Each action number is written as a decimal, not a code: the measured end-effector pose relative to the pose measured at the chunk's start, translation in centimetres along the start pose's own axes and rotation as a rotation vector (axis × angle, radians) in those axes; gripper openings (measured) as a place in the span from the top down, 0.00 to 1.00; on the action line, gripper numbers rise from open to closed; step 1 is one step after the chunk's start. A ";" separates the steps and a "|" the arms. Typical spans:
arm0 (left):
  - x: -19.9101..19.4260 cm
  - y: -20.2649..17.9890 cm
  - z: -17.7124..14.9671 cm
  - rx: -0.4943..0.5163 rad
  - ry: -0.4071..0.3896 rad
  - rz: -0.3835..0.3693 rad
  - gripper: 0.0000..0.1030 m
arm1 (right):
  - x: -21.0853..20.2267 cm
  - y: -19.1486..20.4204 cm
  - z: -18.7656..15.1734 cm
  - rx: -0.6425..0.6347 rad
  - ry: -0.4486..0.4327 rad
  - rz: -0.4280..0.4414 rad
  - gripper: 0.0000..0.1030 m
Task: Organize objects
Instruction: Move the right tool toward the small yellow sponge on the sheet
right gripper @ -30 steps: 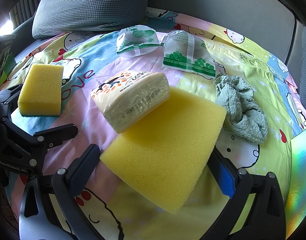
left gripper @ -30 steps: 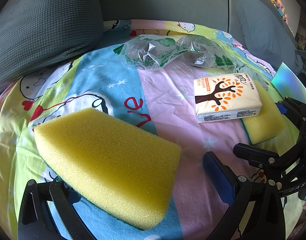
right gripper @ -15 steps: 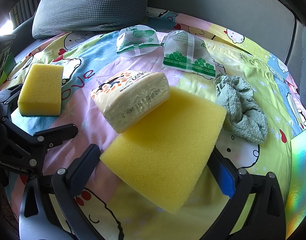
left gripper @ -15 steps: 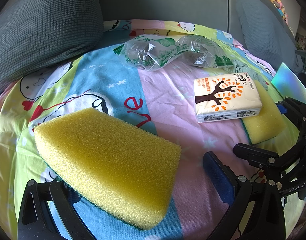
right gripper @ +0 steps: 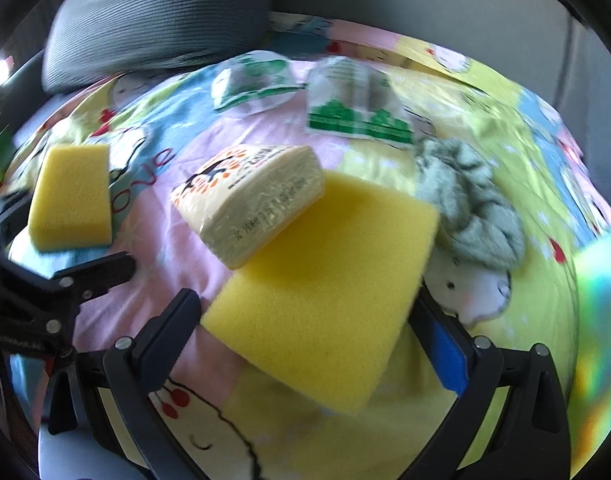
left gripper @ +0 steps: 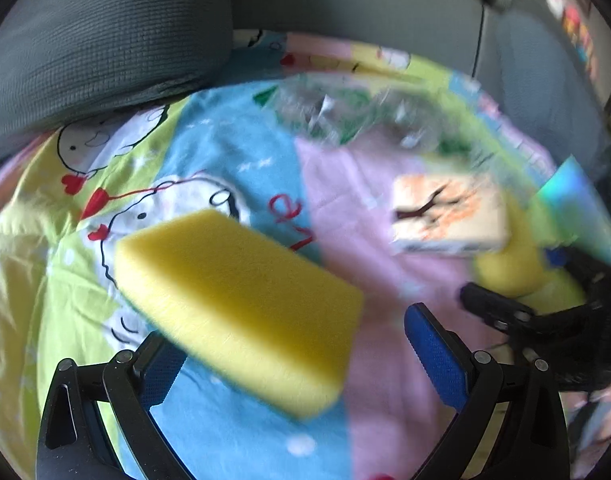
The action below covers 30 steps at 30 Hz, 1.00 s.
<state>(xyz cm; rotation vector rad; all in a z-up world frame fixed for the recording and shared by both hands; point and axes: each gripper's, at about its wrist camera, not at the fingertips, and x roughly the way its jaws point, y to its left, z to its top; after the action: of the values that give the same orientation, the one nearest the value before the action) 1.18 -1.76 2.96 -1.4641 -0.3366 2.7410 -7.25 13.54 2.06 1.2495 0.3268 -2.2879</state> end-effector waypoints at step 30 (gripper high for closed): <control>-7.2 2.2 -0.3 -0.092 -0.068 -0.008 0.01 | -9.2 4.6 1.7 0.263 -0.175 0.200 0.13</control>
<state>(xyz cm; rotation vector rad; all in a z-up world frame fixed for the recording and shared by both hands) 5.67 -4.69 8.25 -1.3869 -0.4763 2.8092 -1.88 11.83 10.85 1.1350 -0.1602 -2.2957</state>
